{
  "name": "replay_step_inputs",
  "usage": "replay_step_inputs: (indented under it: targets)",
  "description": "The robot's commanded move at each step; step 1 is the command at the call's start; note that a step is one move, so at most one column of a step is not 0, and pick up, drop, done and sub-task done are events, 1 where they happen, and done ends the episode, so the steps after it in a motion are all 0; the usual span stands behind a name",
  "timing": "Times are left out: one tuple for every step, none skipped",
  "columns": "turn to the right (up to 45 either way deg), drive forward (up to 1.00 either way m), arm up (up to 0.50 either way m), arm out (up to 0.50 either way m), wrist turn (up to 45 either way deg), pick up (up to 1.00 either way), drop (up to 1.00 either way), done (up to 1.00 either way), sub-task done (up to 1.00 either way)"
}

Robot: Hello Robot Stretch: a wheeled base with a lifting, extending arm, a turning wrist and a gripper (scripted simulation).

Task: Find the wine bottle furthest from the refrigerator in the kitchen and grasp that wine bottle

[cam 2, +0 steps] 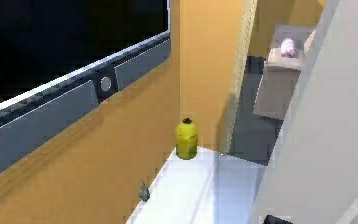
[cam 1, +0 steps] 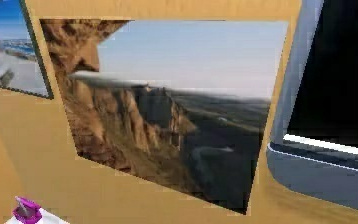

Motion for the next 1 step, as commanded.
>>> replay_step_inputs:
  targets:
    - [45.0, 0.0, 0.0, 0.0, 0.0, 0.0, 0.0, 0.0, 0.0]
